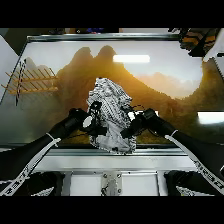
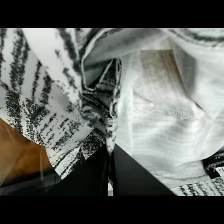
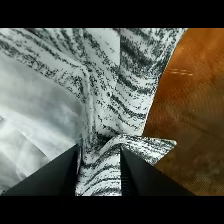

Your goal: Fold the clothes and pants, and hang the long-sleeved shirts on hangers.

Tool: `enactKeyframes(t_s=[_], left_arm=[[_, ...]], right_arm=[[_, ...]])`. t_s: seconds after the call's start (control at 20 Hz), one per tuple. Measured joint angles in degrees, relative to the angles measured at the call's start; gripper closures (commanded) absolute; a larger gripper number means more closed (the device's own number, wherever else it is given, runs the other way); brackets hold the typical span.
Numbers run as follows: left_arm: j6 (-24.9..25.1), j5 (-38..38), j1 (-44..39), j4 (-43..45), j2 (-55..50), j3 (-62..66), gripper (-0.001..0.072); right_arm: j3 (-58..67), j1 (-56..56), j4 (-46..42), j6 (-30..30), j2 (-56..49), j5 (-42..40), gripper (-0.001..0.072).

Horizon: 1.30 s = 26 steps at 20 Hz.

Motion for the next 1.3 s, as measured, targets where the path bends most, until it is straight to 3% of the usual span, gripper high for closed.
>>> enactKeyframes(t_s=[0.05, 0.3, 0.5, 0.7, 0.85, 1.05, 1.3], left_arm=[[0.2, -0.4, 0.0, 0.0, 0.3, 0.0, 0.0694], [2.4, -6.0, 2.2, 0.3, 7.9, 4.7, 0.0694], [3.2, -10.8, 4.7, -2.1, 19.2, 19.9, 0.0695], [3.4, -9.6, 4.9, -5.7, 27.2, 38.4, 0.0695], [3.8, -5.9, 4.0, -6.5, 28.7, 50.8, 0.0695], [5.2, -4.0, 4.8, -6.4, 24.5, 62.9, 0.0695], [4.2, -9.9, 16.0, -2.4, 16.4, 62.4, 0.0695]], right_arm=[[0.0, 0.0, -0.7, 0.5, -0.2, 0.1, 0.0699], [7.5, -2.4, -6.6, 0.3, 3.4, -7.0, 0.0700], [27.6, -5.7, -8.8, -4.5, 10.3, -22.1, 0.0700], [50.9, -6.9, -9.7, -3.8, 16.4, -30.4, 0.0701], [63.7, -7.1, -10.7, -0.2, 19.1, -31.8, 0.0701], [69.1, -7.2, -11.3, 4.9, 20.3, -29.4, 0.0701], [67.3, -8.0, -14.3, 7.4, 15.8, -26.9, 0.0702]])
